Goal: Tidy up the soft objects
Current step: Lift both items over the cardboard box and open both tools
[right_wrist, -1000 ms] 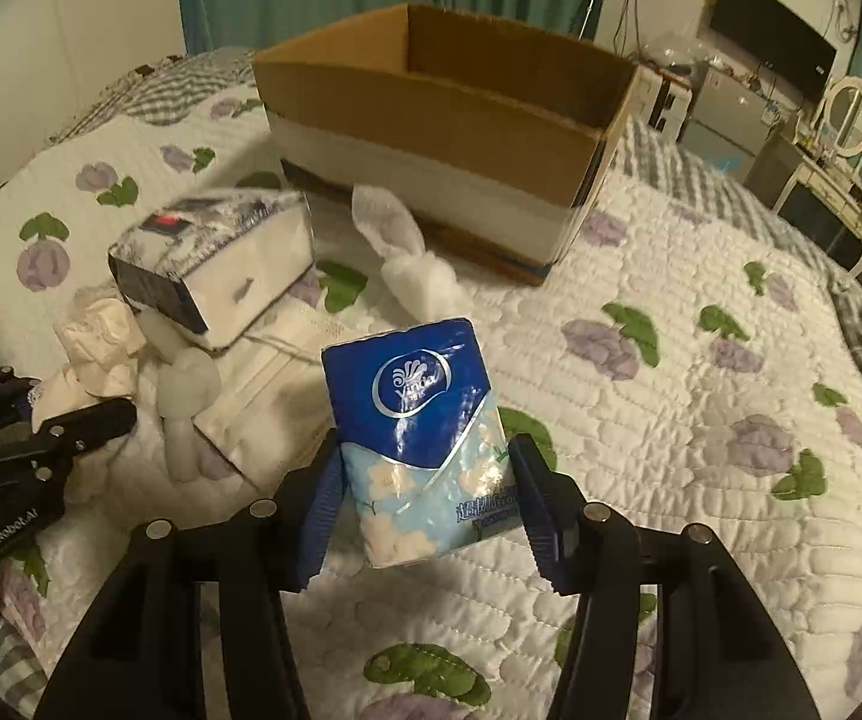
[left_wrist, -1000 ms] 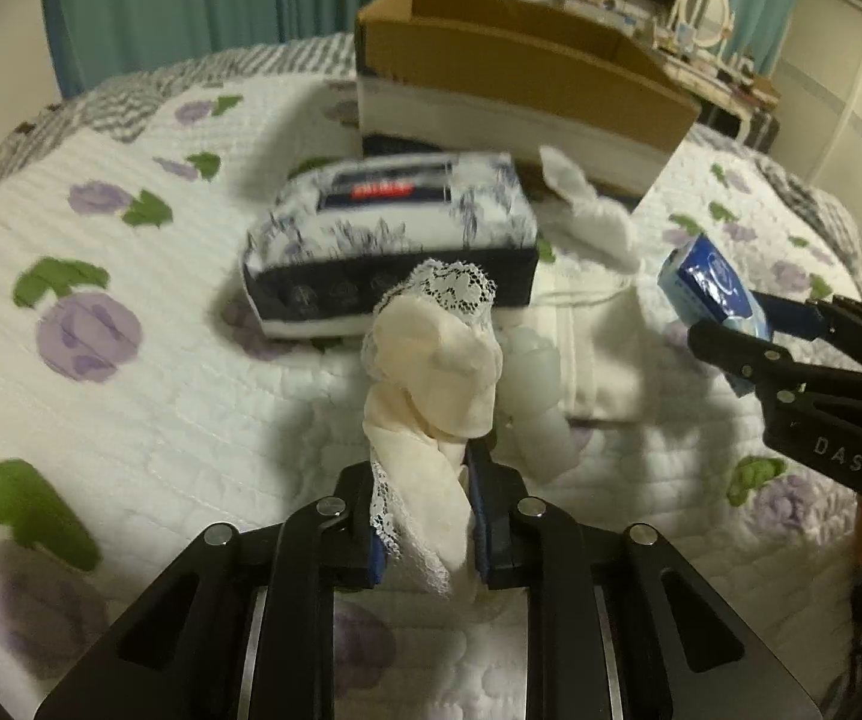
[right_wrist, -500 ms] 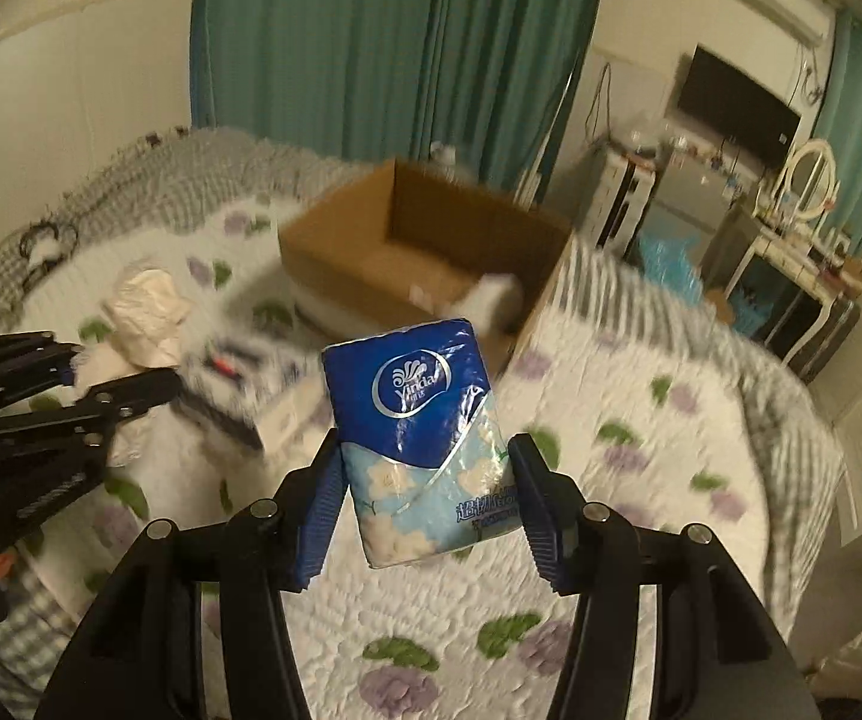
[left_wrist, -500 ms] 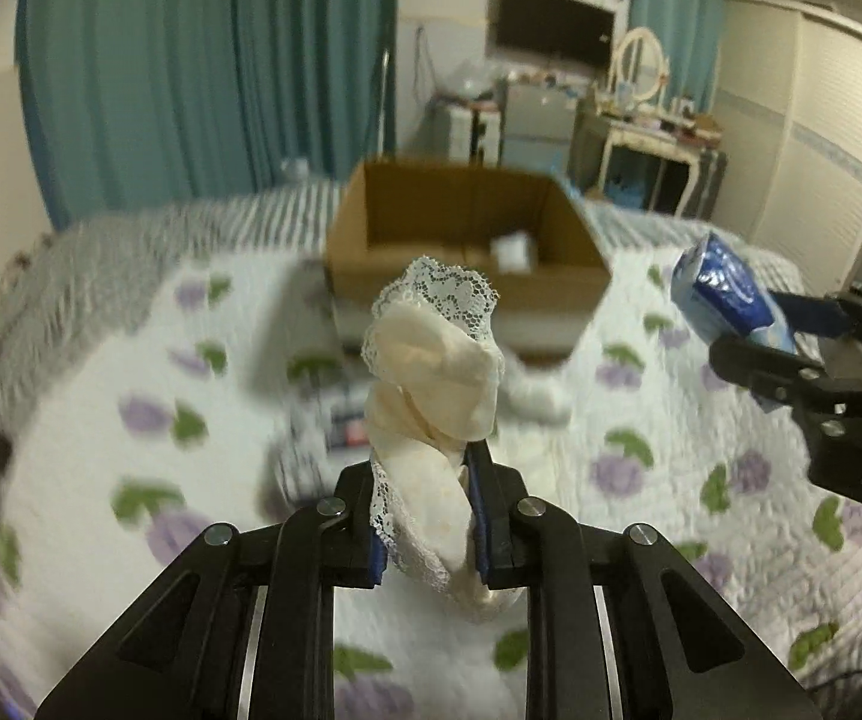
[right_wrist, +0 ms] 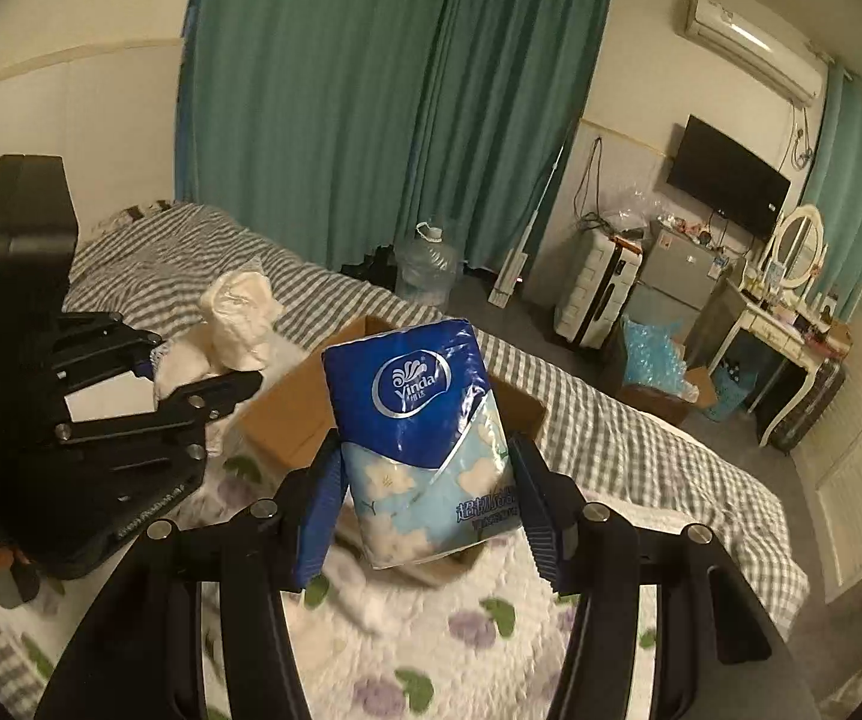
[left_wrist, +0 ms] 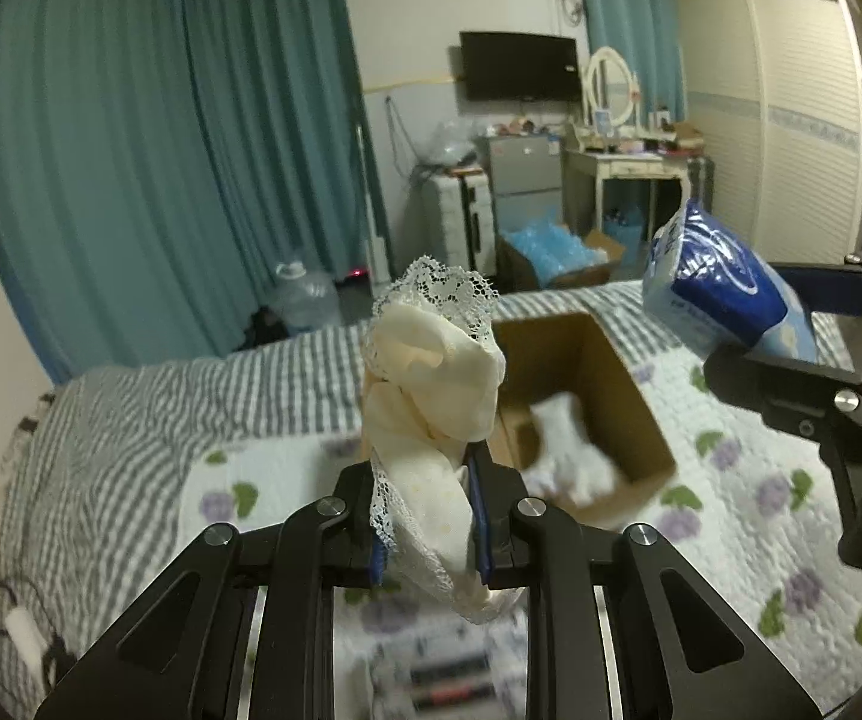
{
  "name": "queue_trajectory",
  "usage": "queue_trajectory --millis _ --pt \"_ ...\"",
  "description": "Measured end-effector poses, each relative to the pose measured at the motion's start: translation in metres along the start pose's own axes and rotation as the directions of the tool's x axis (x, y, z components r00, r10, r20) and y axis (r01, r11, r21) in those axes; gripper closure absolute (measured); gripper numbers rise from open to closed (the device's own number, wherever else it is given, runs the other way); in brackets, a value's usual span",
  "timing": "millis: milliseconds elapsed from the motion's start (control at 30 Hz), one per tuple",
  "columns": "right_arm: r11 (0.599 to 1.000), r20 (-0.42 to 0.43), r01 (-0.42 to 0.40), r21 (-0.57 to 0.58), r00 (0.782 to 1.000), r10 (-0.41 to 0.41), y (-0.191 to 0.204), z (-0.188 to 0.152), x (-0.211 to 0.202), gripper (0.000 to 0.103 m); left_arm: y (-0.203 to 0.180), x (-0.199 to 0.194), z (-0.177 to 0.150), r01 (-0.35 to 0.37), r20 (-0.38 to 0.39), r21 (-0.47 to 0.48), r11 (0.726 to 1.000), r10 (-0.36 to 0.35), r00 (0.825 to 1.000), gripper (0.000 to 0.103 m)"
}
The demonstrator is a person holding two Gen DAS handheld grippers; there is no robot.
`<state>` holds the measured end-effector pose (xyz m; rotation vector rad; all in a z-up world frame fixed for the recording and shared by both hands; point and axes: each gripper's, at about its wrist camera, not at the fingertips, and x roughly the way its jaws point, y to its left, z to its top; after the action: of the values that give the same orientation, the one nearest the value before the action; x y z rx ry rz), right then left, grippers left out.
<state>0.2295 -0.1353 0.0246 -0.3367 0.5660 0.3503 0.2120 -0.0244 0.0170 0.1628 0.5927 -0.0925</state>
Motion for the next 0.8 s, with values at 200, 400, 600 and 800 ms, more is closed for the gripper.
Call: queue_trajectory --millis 200,400,600,800 --pt "0.998 -0.048 -0.015 0.062 0.999 0.018 -0.017 0.011 0.077 0.049 0.005 0.061 0.017 0.021 -0.041 0.006 1.000 -0.020 0.999 0.077" --pt "0.990 -0.076 -0.052 0.132 0.995 0.063 -0.027 -0.002 0.151 0.046 0.005 0.119 0.013 0.038 -0.098 0.008 0.999 -0.037 0.995 0.066" --pt "0.983 -0.058 -0.018 0.183 0.998 0.029 -0.046 -0.024 0.170 0.015 0.008 0.142 0.011 0.007 -0.083 0.031 1.000 -0.004 0.997 0.023" --pt "0.980 -0.040 0.010 0.198 0.999 -0.002 -0.058 -0.025 0.143 0.015 0.020 0.122 0.021 -0.011 -0.052 0.000 1.000 0.011 0.999 0.023"
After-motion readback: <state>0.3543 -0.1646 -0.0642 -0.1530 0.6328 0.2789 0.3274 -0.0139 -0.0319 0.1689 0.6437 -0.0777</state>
